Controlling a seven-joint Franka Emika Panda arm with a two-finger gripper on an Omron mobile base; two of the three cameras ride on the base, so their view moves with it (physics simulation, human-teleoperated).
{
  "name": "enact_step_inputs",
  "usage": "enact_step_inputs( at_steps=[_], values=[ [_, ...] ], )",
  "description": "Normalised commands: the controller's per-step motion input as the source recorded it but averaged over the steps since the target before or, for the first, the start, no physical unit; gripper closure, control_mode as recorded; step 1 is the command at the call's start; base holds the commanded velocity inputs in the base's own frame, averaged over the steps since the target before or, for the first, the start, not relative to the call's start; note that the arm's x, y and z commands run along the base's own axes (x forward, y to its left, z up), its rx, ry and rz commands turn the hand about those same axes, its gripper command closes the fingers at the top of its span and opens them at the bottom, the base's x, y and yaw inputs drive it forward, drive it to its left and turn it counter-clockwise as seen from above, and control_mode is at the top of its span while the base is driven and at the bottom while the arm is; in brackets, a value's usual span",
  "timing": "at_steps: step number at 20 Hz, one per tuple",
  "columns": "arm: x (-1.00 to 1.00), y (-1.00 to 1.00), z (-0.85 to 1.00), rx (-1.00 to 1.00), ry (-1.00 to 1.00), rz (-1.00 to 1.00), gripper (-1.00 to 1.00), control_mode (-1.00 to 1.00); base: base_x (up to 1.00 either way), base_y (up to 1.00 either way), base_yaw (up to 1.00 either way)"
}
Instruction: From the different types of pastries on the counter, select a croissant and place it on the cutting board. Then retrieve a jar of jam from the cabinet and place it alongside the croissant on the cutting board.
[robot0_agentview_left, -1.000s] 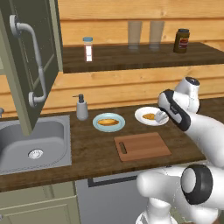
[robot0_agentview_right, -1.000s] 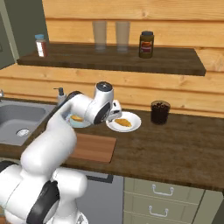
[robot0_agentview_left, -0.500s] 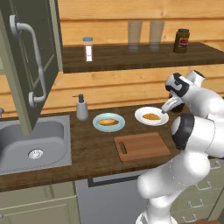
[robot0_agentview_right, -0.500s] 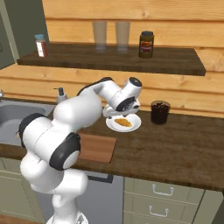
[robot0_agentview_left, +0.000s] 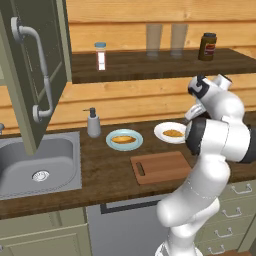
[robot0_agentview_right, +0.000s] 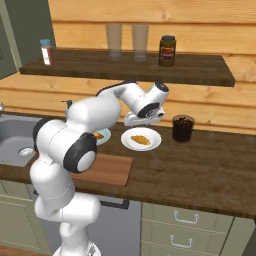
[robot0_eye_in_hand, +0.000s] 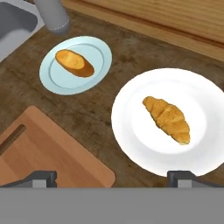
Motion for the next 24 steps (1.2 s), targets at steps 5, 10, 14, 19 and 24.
enact_step_inputs(
  at_steps=[5,10,14,19,24],
  values=[
    [0.0,0.02,-0.11,0.0,0.0,0.0,-1.0,-1.0,0.0,0.0,0.0],
    [0.0,0.01,-0.04,0.0,0.0,0.0,-1.0,-1.0,0.0,0.0,0.0],
    [0.13,0.01,-0.04,0.0,0.0,0.0,-1.0,-1.0,0.0,0.0,0.0],
    [0.72,0.03,-0.17,-0.03,0.0,0.0,-1.0,-1.0,0.0,0.0,0.0],
    [0.26,0.0,-0.1,-0.01,0.0,0.0,-1.0,-1.0,0.0,0.0,0.0]
  ],
)
